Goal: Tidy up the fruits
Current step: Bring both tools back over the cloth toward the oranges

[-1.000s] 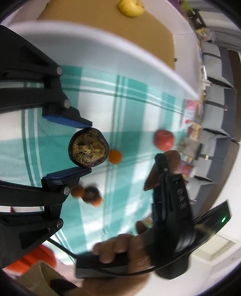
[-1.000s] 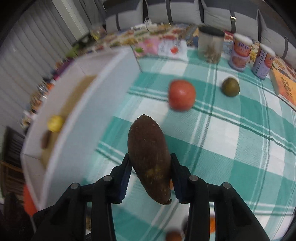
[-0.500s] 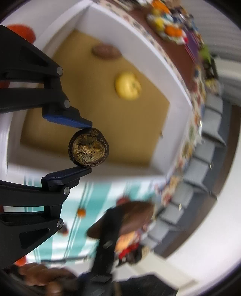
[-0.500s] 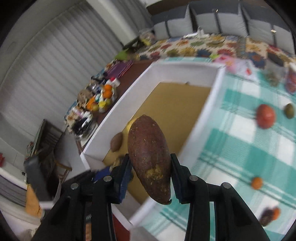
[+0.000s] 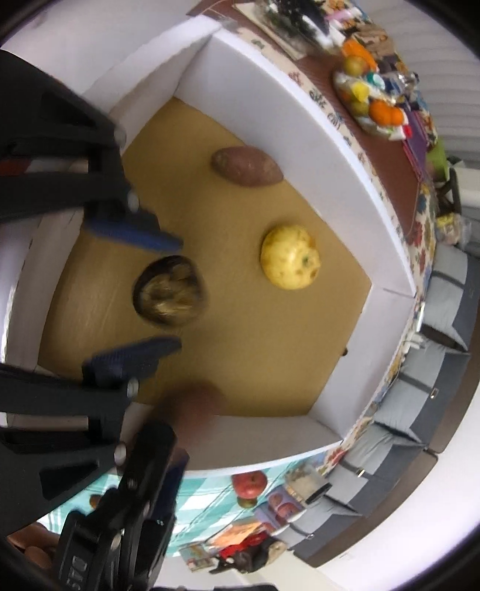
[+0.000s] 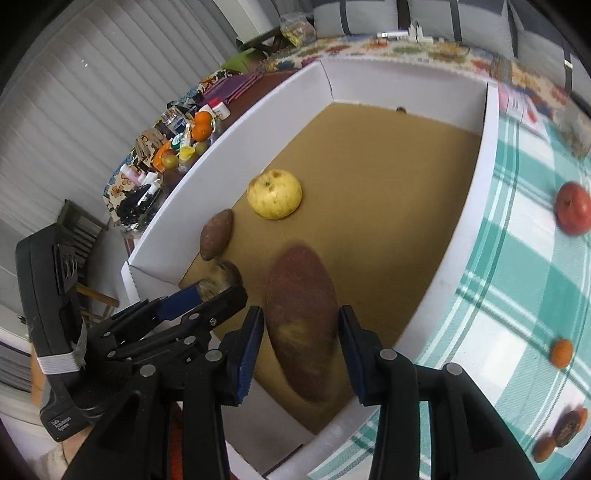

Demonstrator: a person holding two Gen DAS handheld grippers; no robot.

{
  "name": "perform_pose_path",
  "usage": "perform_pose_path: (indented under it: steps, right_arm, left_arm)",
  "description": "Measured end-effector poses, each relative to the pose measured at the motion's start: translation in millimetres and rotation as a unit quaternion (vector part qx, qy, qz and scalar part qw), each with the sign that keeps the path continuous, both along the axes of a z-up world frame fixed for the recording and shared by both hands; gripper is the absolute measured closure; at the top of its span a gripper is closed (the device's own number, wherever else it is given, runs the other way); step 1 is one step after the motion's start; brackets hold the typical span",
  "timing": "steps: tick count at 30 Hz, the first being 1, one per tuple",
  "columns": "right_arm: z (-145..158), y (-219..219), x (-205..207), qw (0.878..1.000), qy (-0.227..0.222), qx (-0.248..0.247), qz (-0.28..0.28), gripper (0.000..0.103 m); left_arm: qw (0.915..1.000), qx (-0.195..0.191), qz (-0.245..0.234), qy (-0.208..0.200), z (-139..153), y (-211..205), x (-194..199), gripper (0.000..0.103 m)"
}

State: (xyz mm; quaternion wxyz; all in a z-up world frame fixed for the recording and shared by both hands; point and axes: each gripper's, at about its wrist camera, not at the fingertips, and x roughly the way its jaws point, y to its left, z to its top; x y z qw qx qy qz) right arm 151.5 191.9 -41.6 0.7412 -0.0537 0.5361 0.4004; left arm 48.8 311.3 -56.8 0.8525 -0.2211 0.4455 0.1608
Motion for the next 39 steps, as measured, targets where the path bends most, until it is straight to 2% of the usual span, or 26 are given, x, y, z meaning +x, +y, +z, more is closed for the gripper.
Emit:
perform_pose_path:
  steps: [1,2,5,6,8,12,15,18,21,25,29,32,35,39]
  right_arm:
    - [4.8,-1.2,-1.4,1.000,-0.009,0.004,0.000,0.043]
    - [10.4,-4.0,-2.1,1.000,-0.017,0.010,-0.003,0.035]
    - [34.7,-19.4,-1.1,0.998,-0.047,0.031,-0.020,0.029]
    - [44.4,-27.2,-1.1,0.997,-0.061,0.037,-0.027,0.027]
    - [63.9,-46.9,-2.0,0.994,-0.092,0.049,-0.040,0.017]
    - [93.9,-102.0,-8.8,0.983,-0.162,0.053,-0.074,0.010]
    - [97.4,-151.0,-15.4,0.972,-0.205,0.033,-0.106,0.007]
    - [83.5,-209.4,-21.7,0.960,-0.236,0.005,-0.152,0.007]
    - [53.7,-264.1,-30.0,0.949,-0.242,-0.024,-0.203,0.007]
    - [1.9,-330.2,-42.1,0.934,-0.223,-0.070,-0.271,0.007]
    - [-39.8,-385.3,-58.7,0.915,-0.192,-0.079,-0.345,0.007]
    - [-56.0,-404.7,-61.8,0.910,-0.162,-0.081,-0.373,0.007]
    - [-59.1,-410.1,-58.1,0.905,-0.169,-0.083,-0.382,0.007]
    - [-71.2,-405.8,-56.2,0.905,-0.167,-0.091,-0.381,0.007]
  left_arm:
    - [1.0000,0.006,0.003,-0.006,4.4,-0.2,-2.6,0.027]
    - [0.9998,0.013,0.007,-0.014,9.5,-0.7,-3.7,0.022]
    - [0.9986,0.029,0.008,-0.043,27.7,-5.9,-6.2,0.015]
    - [0.9978,0.033,0.006,-0.057,36.7,-12.2,-6.8,0.014]
    - [0.9964,0.039,-0.002,-0.075,47.2,-23.7,-6.8,0.011]
    - [0.9915,0.040,-0.044,-0.116,65.2,-69.7,-3.6,0.010]
    - [0.9860,0.034,-0.088,-0.137,69.2,-111.5,-0.7,0.009]
    - [0.9779,0.034,-0.147,-0.145,65.7,-157.1,3.5,0.007]
    - [0.9698,0.028,-0.210,-0.121,46.7,-204.5,12.3,0.007]
    - [0.9630,0.043,-0.249,-0.093,12.7,-241.2,18.6,0.007]
    - [0.9620,0.049,-0.262,-0.062,-27.7,-261.1,23.8,0.007]
    - [0.9607,0.066,-0.265,-0.049,-48.6,-270.0,25.4,0.007]
    - [0.9578,0.088,-0.271,-0.035,-63.8,-274.9,29.6,0.007]
    - [0.9565,0.112,-0.269,-0.019,-76.3,-273.8,38.7,0.007]
